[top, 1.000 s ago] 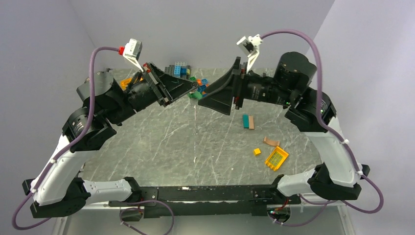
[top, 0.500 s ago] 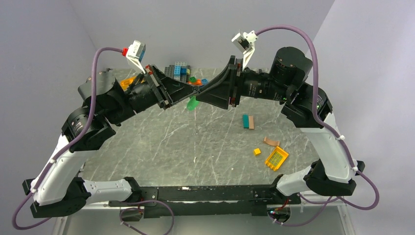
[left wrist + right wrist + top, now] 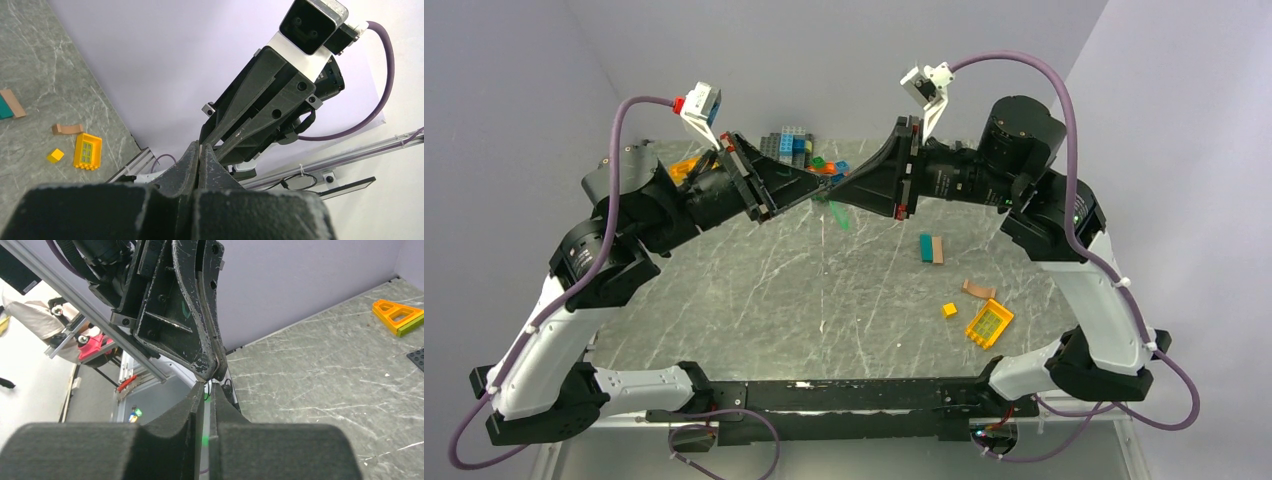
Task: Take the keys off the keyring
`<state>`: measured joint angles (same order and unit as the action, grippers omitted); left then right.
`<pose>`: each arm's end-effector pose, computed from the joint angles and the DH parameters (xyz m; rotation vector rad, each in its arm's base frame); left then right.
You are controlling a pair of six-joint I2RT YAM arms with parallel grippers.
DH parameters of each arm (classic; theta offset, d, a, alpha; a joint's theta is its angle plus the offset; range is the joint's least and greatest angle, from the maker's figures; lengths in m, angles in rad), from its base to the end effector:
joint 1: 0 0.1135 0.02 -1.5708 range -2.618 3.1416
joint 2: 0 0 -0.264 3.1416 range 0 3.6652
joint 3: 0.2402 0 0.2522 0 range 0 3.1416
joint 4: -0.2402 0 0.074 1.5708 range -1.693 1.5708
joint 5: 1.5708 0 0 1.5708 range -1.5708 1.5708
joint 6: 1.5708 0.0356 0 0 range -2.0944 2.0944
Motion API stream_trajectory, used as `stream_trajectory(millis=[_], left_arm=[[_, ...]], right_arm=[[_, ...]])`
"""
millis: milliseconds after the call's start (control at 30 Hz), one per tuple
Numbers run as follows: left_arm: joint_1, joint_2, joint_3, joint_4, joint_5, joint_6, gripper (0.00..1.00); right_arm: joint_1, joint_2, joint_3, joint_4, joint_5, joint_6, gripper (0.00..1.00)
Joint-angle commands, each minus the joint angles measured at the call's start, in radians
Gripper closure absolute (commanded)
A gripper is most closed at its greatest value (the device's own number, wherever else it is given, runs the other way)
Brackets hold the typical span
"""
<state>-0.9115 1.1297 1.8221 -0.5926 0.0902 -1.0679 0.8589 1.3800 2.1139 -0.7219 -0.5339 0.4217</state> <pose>0.0994 -0.1335 0.5657 -0.0486 1.7119 -1.6224 0.1276 0.1756 0.5826 -0.8203 1.5431 1.3878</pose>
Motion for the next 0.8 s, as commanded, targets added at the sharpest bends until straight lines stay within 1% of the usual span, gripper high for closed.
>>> stream_trajectory(millis=[0, 33, 367, 767], left_arm=[[-0.003, 0.007, 0.021, 0.027, 0.026, -0.008, 1.0], [-0.004, 0.007, 0.019, 0.03, 0.027, -0.008, 1.0], [-0.003, 0.006, 0.01, 0.051, 0.036, -0.006, 1.0], [-0.003, -0.009, -0.027, 0.081, 0.032, -0.004, 0.99]], right_arm=[[0.002, -0.023, -0.013, 0.032, 0.001, 0.004, 0.96], [0.001, -0.027, -0.018, 0.035, 0.004, 0.006, 1.0], [0.002, -0.063, -0.08, 0.088, 0.028, 0.034, 1.0], [0.002, -0.135, -0.173, 0.209, 0.072, 0.1, 1.0]])
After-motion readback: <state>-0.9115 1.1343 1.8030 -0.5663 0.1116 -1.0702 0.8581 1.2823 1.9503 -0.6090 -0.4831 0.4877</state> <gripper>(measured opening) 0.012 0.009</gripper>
